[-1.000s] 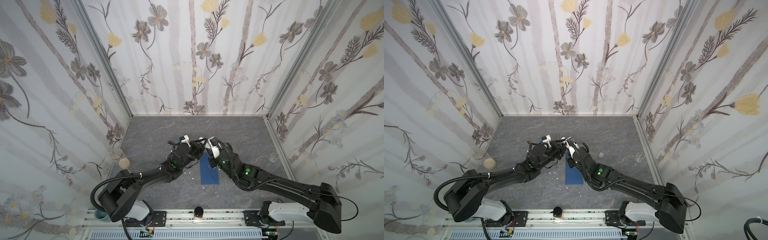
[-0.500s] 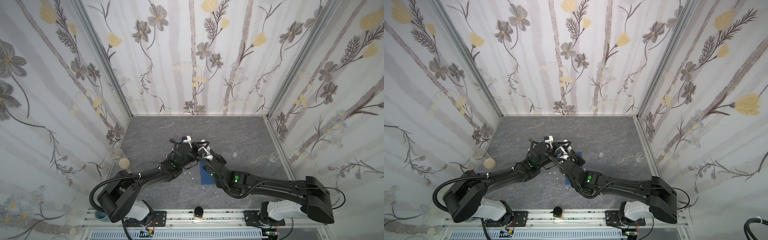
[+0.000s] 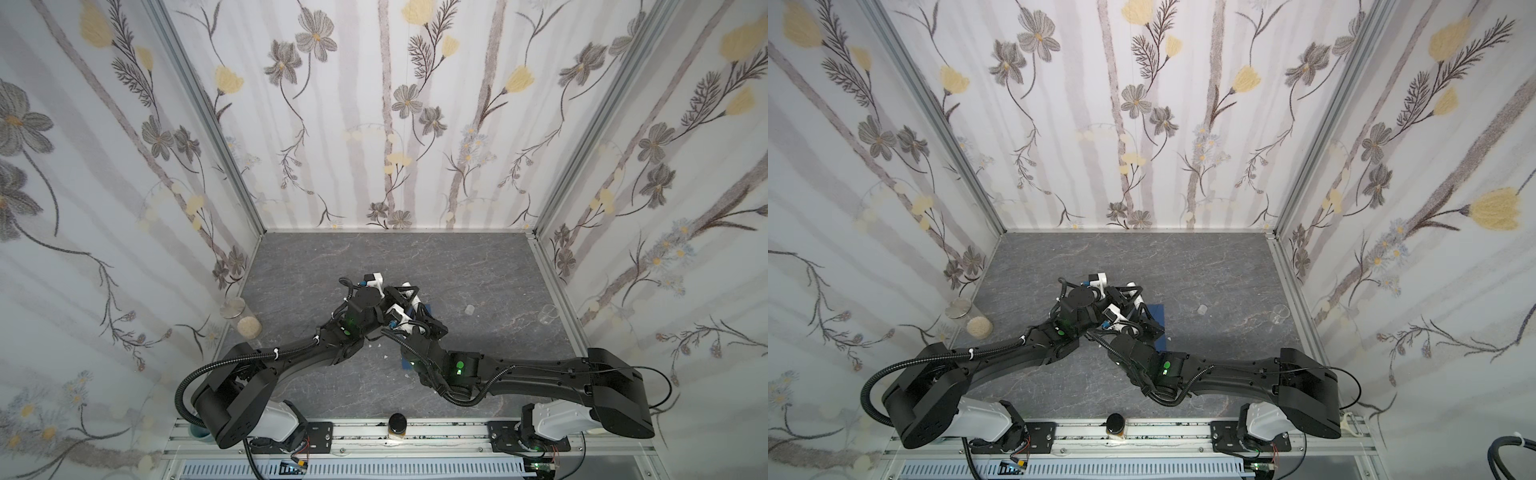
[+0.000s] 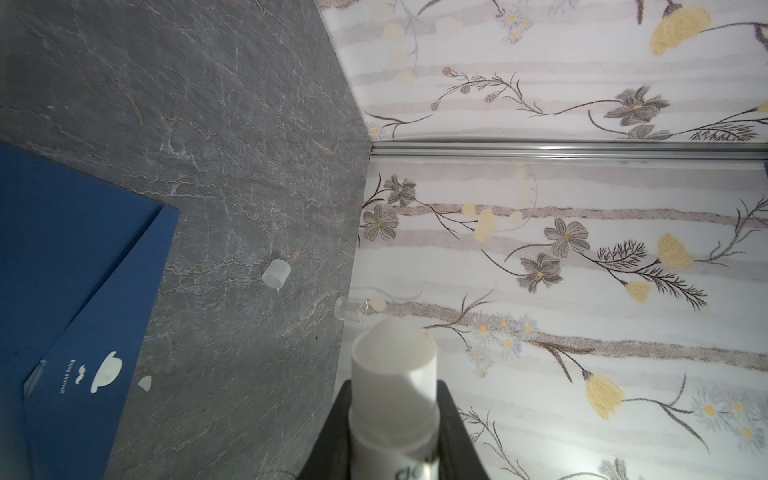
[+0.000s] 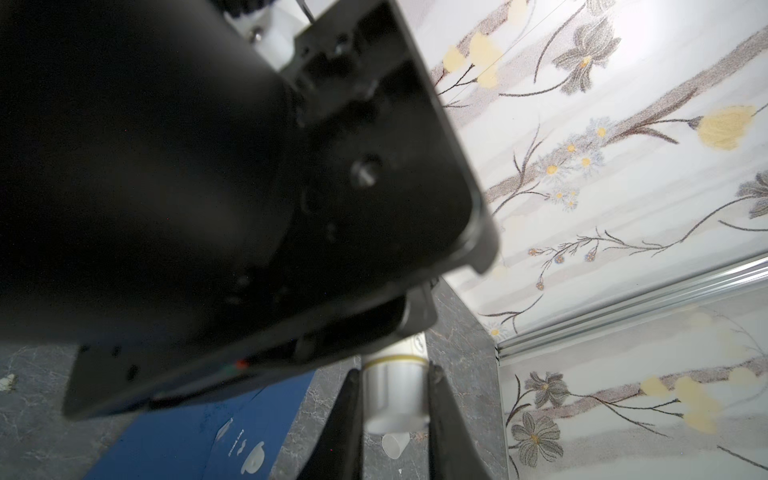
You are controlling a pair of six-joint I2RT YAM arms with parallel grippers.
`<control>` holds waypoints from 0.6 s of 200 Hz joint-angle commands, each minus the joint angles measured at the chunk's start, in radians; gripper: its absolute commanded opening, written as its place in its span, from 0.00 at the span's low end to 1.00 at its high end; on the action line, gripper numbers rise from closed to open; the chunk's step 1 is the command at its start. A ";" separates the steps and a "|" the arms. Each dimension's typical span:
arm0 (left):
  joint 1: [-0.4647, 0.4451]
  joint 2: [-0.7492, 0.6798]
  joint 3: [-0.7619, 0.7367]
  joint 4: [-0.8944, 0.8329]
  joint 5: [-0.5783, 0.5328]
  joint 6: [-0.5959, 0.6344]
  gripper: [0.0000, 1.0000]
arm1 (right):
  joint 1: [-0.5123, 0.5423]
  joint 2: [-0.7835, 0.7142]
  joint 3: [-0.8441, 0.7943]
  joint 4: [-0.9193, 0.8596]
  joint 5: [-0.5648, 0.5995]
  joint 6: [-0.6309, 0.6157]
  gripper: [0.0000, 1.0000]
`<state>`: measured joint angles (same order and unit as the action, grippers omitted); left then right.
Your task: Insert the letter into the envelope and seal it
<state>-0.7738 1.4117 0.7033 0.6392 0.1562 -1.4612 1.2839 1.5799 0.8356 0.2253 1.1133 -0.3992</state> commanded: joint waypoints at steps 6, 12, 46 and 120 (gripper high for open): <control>-0.004 -0.016 0.013 0.085 0.059 -0.015 0.00 | 0.004 0.004 -0.003 0.020 -0.064 0.044 0.15; -0.004 -0.016 0.012 0.083 0.056 -0.015 0.00 | 0.005 -0.002 -0.003 0.014 -0.074 0.062 0.19; -0.004 -0.017 0.011 0.076 0.045 0.000 0.00 | 0.004 -0.046 -0.013 -0.023 -0.128 0.164 0.39; 0.003 -0.027 0.001 0.071 -0.038 0.037 0.00 | -0.100 -0.319 -0.154 -0.101 -0.471 0.552 0.53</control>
<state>-0.7742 1.3891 0.7048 0.6544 0.1688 -1.4452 1.2388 1.3373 0.7265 0.1352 0.8333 -0.0349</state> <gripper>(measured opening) 0.221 0.531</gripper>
